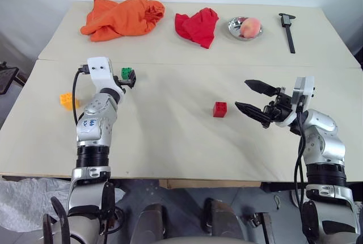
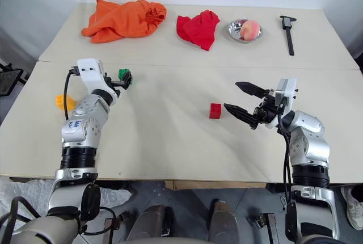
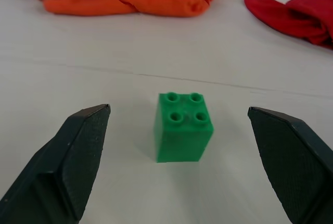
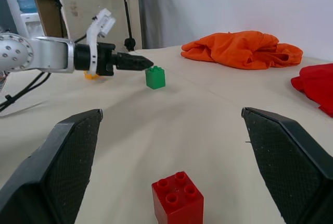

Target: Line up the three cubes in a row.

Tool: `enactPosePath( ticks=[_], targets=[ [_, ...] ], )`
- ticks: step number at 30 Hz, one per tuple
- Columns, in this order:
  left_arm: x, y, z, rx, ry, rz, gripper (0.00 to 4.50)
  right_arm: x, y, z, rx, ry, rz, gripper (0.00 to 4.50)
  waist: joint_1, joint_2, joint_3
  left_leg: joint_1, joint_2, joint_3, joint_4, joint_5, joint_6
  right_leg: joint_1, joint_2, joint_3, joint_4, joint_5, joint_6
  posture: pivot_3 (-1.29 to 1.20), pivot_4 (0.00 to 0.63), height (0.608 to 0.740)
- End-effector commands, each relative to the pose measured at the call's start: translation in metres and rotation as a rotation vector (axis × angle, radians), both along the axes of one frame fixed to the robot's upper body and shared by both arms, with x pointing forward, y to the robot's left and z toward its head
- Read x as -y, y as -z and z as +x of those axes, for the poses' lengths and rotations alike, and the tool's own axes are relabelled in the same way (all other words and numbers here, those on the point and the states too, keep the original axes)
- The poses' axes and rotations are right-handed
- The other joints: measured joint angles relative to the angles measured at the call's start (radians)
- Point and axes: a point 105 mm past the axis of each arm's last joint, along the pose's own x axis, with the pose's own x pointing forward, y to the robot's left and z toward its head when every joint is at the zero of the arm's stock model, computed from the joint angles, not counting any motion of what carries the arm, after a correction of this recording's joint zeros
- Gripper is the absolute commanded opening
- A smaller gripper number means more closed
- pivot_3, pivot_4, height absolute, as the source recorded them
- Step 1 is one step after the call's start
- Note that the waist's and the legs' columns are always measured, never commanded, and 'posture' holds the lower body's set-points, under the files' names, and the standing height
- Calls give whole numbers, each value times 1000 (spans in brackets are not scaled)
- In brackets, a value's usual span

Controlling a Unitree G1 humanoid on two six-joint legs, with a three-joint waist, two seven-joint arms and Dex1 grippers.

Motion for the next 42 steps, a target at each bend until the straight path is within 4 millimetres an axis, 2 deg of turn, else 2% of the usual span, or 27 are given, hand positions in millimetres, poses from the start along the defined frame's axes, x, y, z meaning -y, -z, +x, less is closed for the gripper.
enactPosePath(
  ticks=[1, 10, 13, 19, 21, 24, 27, 30, 32, 36, 39, 42],
  targets=[
    [10, -10, 13, 29, 50, 27, 4500, 0, -12, -4, 45, -9, 10, 4488, 1, 0, 0, 0, 0, 0, 0, 0, 0, 0, 0, 0, 0, 0, 0, 0, 150, 740],
    [26, -2, 31, -9, 90, 44, 4500, -3, -7, -5, 37, -10, 18, 4488, -4, -1, 0, 0, 0, 0, -1, 0, 0, 0, 0, 0, -1, 0, 0, 0, 150, 740],
    [27, 2, 32, -17, 95, 44, 3937, -2, -5, -7, 34, -5, 21, 4500, -5, -1, 0, 0, 0, 0, -1, 0, 0, 0, 0, 0, -1, 0, 0, 0, 150, 740],
    [25, -2, 29, 9, 161, 101, 2048, 1, -4, -9, 29, 10, 23, 4500, -5, -1, 1, 0, 0, 0, 0, 0, 0, 0, 0, 0, 0, 0, 0, 0, 150, 740],
    [27, -8, 24, 46, 252, 126, 2048, 4, -4, -10, 27, 19, 15, 4500, -5, -1, 1, 0, 0, 0, -1, 0, 0, 0, 0, 0, 0, 0, 0, 0, 150, 740],
    [37, -18, 7, 105, 495, 136, 2048, 11, -4, -13, 22, 39, 1, 4500, -6, -1, 1, 0, 0, 0, -1, 0, 0, 0, 0, 0, -1, 0, 0, 0, 150, 740],
    [53, -23, -28, 136, 864, 296, 2048, 21, -9, -20, -5, 59, 3, 4500, -7, -1, 1, 0, 0, 1, -1, 0, 0, -1, 0, 0, -1, 0, 0, 0, 150, 740],
    [65, -19, -51, 154, 1096, 451, 2048, 26, -6, -29, -27, 55, -34, 4500, 0, -1, 1, -1, 0, 1, 0, 0, 0, -1, 0, 0, 0, 0, 0, 0, 150, 740],
    [78, -13, -58, 182, 1225, 528, 2048, 31, -1, -35, -41, 61, -67, 4500, 8, -1, 1, 0, 0, 1, 0, 0, 0, 0, 0, 0, -1, 0, 0, 0, 150, 740],
    [103, 1, -53, 188, 1334, 521, 2048, 34, 2, -43, -46, 90, -73, 4500, 22, -2, 1, -1, 0, 1, 1, 0, 1, 0, 0, 0, -1, 1, 1, 0, 150, 740],
    [108, 7, -42, 162, 1310, 540, 2048, 31, 3, -49, -45, 101, -69, 4500, 19, -2, 1, -1, 0, 2, 1, 0, 1, 0, 0, 0, -2, 1, 2, 0, 150, 740],
    [107, -8, -35, 242, 1253, 498, 2048, 33, 5, -55, -52, 120, -60, 4500, 12, -3, 2, -1, 0, 2, 0, 0, 1, -1, 0, 0, -2, 1, 2, 0, 150, 740]
  ],
)
